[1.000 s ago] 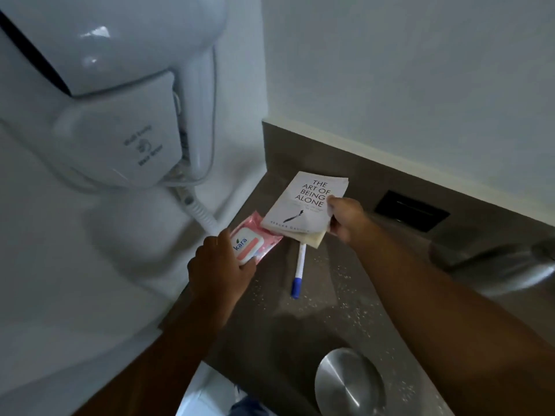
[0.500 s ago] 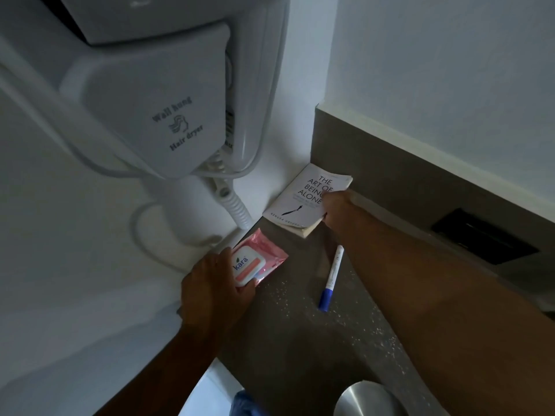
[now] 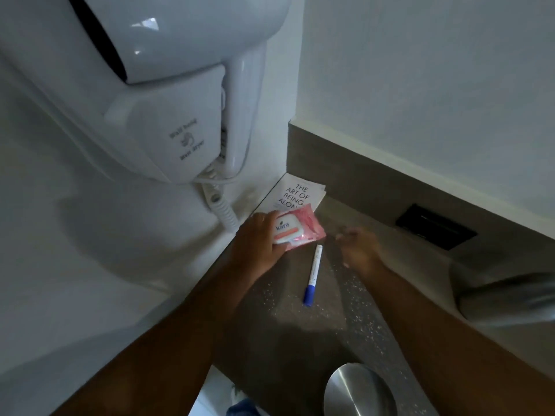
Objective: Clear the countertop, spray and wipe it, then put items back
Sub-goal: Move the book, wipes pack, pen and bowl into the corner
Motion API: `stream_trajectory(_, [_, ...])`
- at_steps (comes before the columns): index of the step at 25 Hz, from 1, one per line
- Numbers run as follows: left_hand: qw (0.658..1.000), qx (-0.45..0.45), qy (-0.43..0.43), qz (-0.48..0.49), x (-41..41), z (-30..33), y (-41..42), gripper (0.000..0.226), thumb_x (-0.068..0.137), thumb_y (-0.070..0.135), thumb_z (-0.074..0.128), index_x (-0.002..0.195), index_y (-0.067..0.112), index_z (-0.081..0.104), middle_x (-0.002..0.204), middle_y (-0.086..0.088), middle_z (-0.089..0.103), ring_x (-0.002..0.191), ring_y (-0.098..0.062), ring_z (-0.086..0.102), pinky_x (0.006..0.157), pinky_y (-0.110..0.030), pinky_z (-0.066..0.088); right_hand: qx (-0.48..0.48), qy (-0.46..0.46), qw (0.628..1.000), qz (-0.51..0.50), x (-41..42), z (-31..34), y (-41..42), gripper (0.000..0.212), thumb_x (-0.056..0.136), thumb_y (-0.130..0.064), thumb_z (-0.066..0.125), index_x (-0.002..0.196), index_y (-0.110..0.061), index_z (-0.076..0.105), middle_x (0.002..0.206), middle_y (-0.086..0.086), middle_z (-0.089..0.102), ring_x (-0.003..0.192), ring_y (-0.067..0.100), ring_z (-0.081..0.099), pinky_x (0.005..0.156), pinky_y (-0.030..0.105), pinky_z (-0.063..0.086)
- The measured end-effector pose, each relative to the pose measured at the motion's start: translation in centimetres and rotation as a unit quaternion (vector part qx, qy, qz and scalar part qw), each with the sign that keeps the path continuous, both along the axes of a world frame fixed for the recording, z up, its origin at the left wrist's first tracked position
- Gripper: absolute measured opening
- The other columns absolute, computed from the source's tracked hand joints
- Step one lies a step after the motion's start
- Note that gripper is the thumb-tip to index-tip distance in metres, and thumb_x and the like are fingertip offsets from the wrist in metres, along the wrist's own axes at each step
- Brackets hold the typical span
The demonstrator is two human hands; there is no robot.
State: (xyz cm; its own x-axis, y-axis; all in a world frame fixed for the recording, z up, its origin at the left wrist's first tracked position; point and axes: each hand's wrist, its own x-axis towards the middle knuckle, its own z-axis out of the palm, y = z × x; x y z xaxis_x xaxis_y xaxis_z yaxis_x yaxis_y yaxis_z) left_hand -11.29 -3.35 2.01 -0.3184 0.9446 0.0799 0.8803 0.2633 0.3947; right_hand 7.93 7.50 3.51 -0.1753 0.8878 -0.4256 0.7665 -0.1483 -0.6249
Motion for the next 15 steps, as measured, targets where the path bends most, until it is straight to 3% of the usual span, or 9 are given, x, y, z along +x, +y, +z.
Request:
stream_trajectory(2, [0.998,0.003,0.013,-0.055,-0.8,-0.5,3.8,0.075,0.075,0.047,0.078,0.135,0.014,0.046,0.128,-0.009,0.057,0.113,-0.024,0.056,0.095,-0.039,0.050,-0.039,0.023,0.999,-0.018,2.1,-0.3,-3.1,0.015,0.095,-0.023,0.059,0.100,-0.011,0.066,0.102,0.013,0.069,0.092,0.034,0.067,0.082,0.047,0.056])
stream_trajectory(3, [0.997,0.014,0.037,-0.072,-1.3,-0.8,5.5,0.073,0.074,0.045,0.080,0.132,0.012,0.050,0.127,-0.011,0.059,0.112,-0.027,0.057,0.096,-0.041,0.048,-0.048,0.023,0.999,-0.011,2.8,-0.5,-4.3,0.008,0.094,-0.022,0.060,0.091,-0.016,0.064,0.094,0.008,0.067,0.085,0.028,0.066,0.072,0.041,0.056])
stream_trajectory(5, [0.993,0.017,0.090,-0.071,-2.4,-1.7,7.7,0.066,0.075,0.036,0.082,0.131,0.013,0.055,0.131,-0.014,0.058,0.119,-0.033,0.054,0.101,-0.045,0.045,-0.044,-0.002,0.999,0.028,3.0,-1.1,-5.9,0.014,0.094,-0.024,0.060,0.081,-0.026,0.056,0.082,-0.004,0.060,0.072,0.012,0.059,0.057,0.027,0.044])
stream_trajectory(7, [0.991,0.003,0.130,-0.040,-2.7,-2.6,8.4,0.063,0.080,0.031,0.077,0.136,0.015,0.052,0.143,-0.013,0.050,0.133,-0.034,0.043,0.110,-0.048,0.037,-0.047,-0.011,0.998,0.045,2.4,-2.0,-7.0,0.013,0.094,-0.022,0.057,0.081,-0.024,0.058,0.080,-0.003,0.060,0.069,0.009,0.057,0.054,0.022,0.039])
stream_trajectory(10, [0.990,-0.003,0.137,-0.041,-2.3,-4.8,8.7,0.057,0.085,0.025,0.071,0.137,0.015,0.051,0.146,-0.011,0.048,0.136,-0.031,0.043,0.109,-0.046,0.039,-0.044,-0.047,0.995,0.077,0.7,-3.7,-8.1,0.012,0.096,-0.028,0.057,0.092,-0.019,0.064,0.082,-0.001,0.064,0.071,0.010,0.060,0.057,0.020,0.044])
stream_trajectory(13, [0.982,-0.099,0.154,-0.053,-2.5,-6.6,10.3,0.048,0.089,0.052,0.056,0.133,0.034,0.052,0.134,0.005,0.057,0.128,-0.021,0.050,0.105,-0.039,0.042,-0.016,-0.063,0.997,0.046,-0.8,-5.2,-7.8,0.021,0.092,-0.043,0.062,0.091,-0.022,0.060,0.076,-0.005,0.061,0.067,0.008,0.059,0.053,0.020,0.041])
stream_trajectory(15, [0.975,-0.120,0.170,-0.081,-3.1,-7.7,12.1,0.059,0.090,0.048,0.054,0.145,0.034,0.036,0.142,-0.001,0.049,0.129,-0.025,0.048,0.106,-0.041,0.042,-0.008,-0.071,0.997,0.025,-1.4,-5.9,-7.1,0.022,0.089,-0.045,0.063,0.084,-0.024,0.056,0.071,-0.007,0.057,0.063,0.007,0.057,0.051,0.021,0.040])
